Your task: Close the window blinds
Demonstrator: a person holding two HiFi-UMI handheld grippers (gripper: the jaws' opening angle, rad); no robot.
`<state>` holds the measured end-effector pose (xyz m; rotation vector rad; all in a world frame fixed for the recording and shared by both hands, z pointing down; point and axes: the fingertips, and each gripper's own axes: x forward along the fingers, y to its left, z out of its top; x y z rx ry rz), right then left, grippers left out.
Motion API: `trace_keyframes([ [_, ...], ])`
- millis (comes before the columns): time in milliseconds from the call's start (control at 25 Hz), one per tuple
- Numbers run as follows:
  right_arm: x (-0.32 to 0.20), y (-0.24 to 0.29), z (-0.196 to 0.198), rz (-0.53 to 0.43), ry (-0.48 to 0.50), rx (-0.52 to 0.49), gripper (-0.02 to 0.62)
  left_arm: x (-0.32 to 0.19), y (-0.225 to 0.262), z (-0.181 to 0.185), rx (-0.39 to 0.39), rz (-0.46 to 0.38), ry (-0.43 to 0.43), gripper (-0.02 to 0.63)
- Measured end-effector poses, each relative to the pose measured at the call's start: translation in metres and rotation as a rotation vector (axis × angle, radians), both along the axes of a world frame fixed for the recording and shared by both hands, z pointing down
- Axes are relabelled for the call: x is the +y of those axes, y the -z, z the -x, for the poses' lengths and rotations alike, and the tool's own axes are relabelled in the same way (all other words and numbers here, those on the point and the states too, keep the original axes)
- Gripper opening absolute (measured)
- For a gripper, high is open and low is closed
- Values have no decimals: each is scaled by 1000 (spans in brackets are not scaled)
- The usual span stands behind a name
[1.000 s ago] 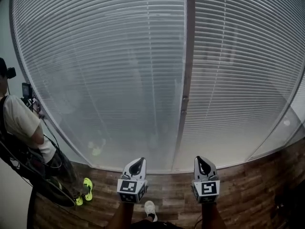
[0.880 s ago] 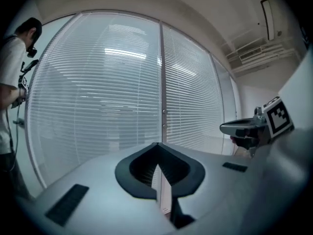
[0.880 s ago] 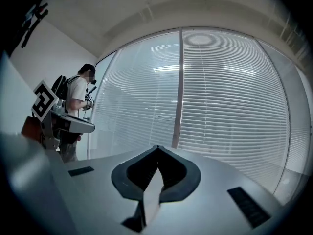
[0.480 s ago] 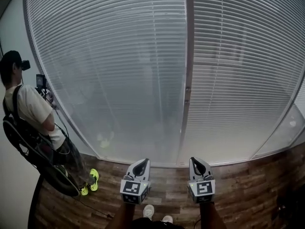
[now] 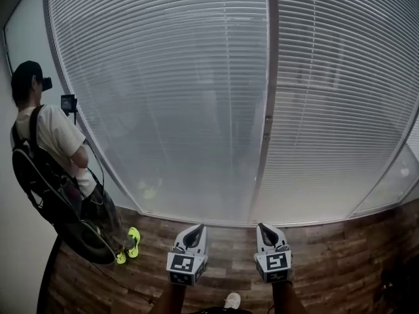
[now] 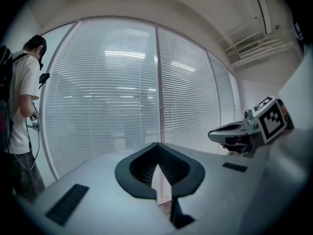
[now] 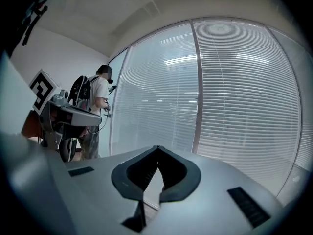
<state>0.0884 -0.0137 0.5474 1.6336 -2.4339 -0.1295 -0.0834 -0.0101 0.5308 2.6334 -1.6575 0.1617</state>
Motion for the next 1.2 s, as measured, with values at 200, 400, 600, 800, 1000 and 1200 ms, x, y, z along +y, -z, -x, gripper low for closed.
trace_keyframes([
  [200, 14, 1, 18, -32, -34, -14, 3, 12, -6, 23, 14, 11, 8, 0],
  [400, 51, 10, 36, -92, -126, -26, 3, 43, -5, 50, 34, 8, 6, 0],
  [600, 95, -1, 55, -71, -174, -32, 3, 84, -7, 69, 33, -8, -32, 0],
  [800, 139, 10, 82, -101, -185, -46, 3, 124, -16, 83, 43, 7, -69, 0],
  [1000, 135, 10, 84, -74, -246, -42, 3, 111, -19, 77, 53, 8, -96, 0],
  [1200, 141, 14, 79, -104, -245, -76, 3, 119, -12, 83, 55, -13, -82, 0],
])
